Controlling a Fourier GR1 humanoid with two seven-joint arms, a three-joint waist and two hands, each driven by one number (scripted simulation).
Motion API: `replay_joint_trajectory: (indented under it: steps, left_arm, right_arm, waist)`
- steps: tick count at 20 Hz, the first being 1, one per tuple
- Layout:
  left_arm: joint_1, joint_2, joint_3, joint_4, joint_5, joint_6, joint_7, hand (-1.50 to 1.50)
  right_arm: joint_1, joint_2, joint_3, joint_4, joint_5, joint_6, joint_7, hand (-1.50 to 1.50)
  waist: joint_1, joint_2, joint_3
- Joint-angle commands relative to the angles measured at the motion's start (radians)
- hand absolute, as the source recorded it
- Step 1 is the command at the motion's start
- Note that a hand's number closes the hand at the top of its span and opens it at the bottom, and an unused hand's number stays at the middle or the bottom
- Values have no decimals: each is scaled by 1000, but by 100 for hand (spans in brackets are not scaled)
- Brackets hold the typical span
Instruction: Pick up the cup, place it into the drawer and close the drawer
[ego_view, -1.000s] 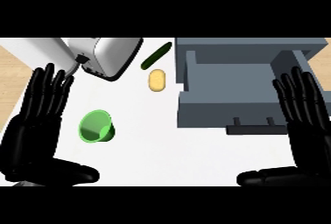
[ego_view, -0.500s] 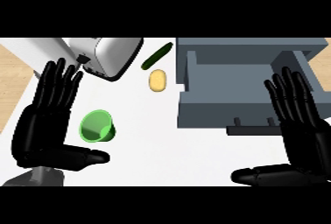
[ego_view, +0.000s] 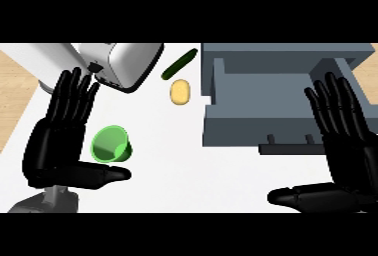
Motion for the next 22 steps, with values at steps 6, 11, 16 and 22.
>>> replay_joint_trajectory:
  steps: [6, 11, 16, 22]
  left_arm:
    - [89, -2, -8, -57, -27, 27, 41, -150]
    - [170, -32, -42, 63, -62, -9, -83, -150]
    - [103, 5, 51, 203, -47, -16, -143, -150]
    - [183, 14, 68, 221, -57, -30, -190, -150]
  right_arm:
    - [-49, -4, -11, -42, 2, -26, 91, -150]
    - [-82, -28, -69, -38, -48, -13, 112, -150]
    - [-81, 13, -12, -22, 9, -47, 98, -150]
    - [21, -5, -39, -47, -33, 19, 33, -150]
  waist:
    - [2, -1, 0]
    - [2, 0, 0]
    - [1, 0, 0]
    - [1, -1, 0]
